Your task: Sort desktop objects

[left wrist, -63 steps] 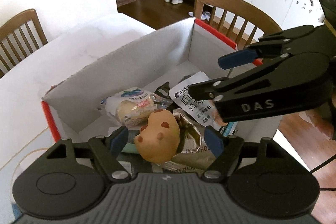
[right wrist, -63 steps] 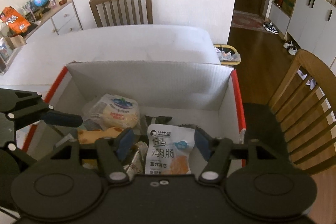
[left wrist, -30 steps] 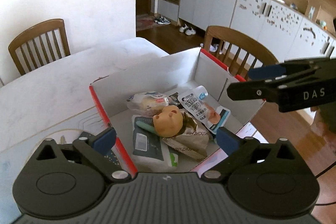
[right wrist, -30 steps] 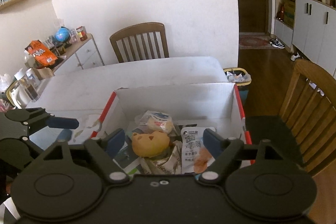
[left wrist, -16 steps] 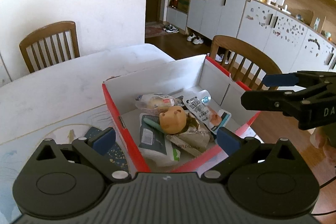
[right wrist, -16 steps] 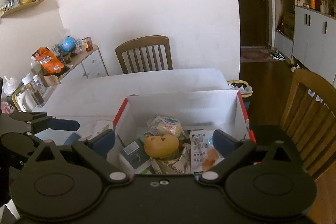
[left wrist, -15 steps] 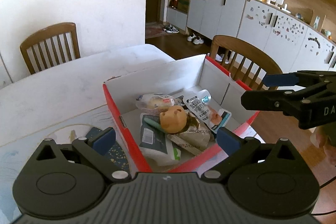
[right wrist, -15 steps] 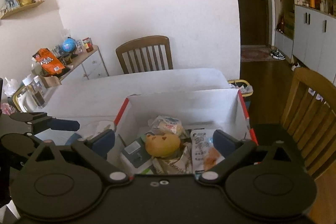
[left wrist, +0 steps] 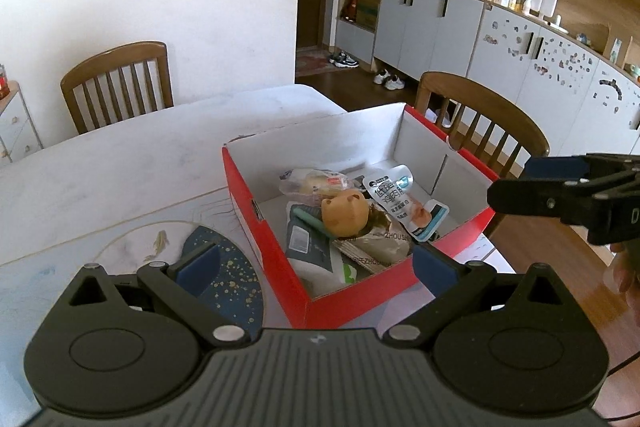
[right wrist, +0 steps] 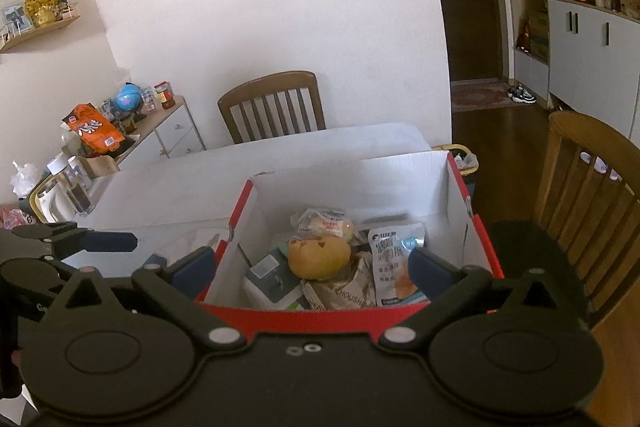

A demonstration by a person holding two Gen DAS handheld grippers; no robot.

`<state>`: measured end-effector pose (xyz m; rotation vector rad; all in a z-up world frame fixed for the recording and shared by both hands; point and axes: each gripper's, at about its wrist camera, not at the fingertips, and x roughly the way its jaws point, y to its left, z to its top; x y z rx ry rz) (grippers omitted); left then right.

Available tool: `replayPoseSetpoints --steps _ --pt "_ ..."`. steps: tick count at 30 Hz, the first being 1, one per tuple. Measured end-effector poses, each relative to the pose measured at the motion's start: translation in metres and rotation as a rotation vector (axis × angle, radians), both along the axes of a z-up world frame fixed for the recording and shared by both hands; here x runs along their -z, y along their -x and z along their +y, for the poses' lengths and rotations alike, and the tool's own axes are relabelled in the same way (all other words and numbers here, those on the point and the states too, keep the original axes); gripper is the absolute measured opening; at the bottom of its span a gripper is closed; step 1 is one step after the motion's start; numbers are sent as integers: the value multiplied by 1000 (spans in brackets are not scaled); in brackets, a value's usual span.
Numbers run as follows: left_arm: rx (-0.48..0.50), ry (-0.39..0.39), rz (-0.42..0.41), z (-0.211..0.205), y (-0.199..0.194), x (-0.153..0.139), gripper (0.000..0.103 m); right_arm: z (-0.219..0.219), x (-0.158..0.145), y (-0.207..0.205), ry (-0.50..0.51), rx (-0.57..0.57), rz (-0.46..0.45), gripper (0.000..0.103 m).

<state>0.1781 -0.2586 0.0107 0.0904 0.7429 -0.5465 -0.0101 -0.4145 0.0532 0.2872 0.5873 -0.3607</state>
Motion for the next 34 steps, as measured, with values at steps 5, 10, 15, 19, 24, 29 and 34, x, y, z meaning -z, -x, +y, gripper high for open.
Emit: replayPoseSetpoints --steps 5,10,15,19,24,29,34 --pt "-2 1 -7 0 4 -2 103 4 3 3 -7 -2 11 103" --pt "3 0 2 -1 6 0 103 8 5 3 1 -2 18 103" --pt "4 2 0 -1 8 0 103 12 4 2 16 -11 27 103" --pt "13 -14 -3 -4 9 2 103 13 5 1 13 -10 30 103" --pt "31 -6 8 -4 10 3 103 14 5 2 12 -6 31 103" --pt "43 4 15 -2 11 4 103 16 6 2 12 2 35 103" --pt "61 29 33 1 10 6 103 19 8 1 13 18 41 103"
